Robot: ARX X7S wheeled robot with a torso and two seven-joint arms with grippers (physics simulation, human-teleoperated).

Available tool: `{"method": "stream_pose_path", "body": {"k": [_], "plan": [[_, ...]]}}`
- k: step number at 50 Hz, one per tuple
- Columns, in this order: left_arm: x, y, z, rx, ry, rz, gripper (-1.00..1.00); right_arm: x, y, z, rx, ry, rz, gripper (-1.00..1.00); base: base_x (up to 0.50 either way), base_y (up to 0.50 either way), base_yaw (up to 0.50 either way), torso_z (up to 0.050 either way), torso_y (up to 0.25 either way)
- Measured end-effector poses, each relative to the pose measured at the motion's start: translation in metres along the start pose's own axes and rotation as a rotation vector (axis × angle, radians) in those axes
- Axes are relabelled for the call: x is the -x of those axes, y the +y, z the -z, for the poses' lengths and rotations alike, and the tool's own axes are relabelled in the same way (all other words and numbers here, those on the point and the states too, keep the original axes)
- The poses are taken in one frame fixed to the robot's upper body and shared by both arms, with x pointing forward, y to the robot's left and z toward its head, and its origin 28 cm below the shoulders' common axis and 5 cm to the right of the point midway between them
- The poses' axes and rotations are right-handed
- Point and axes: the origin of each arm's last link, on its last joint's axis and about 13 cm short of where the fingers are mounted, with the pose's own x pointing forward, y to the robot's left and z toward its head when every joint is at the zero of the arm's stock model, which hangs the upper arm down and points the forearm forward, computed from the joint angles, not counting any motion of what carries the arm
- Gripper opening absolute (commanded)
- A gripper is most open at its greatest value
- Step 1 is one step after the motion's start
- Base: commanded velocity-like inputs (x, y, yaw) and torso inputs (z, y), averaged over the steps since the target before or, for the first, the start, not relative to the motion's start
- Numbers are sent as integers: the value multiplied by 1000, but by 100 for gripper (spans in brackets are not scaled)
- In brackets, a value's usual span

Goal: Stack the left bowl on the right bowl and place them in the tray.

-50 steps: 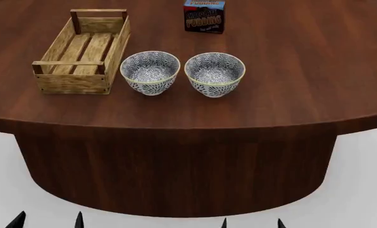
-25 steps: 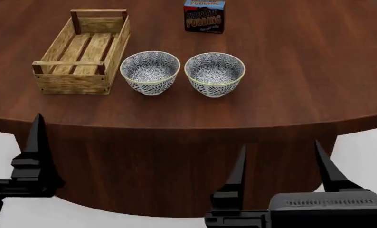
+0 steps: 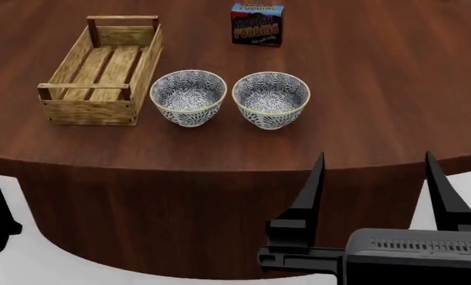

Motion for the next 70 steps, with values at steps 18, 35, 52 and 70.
{"method": "stream_pose_path", "body": {"k": [18, 35, 52, 70], "plan": [[4, -3, -4, -2, 4, 4, 100, -2, 3, 0, -2, 7, 1, 100, 384, 164, 0, 0, 0], [5, -1, -5, -1, 2, -8, 100, -4, 7, 1, -1, 7, -19, 100, 397, 189, 0, 0, 0], [5, -1, -5, 0, 4, -9, 100, -4, 9, 1, 0, 7, -31, 100, 396, 190, 0, 0, 1], [5, -2, -5, 2, 7, -7, 100, -5, 10, 3, 4, 13, -33, 100, 418, 190, 0, 0, 1]]}}
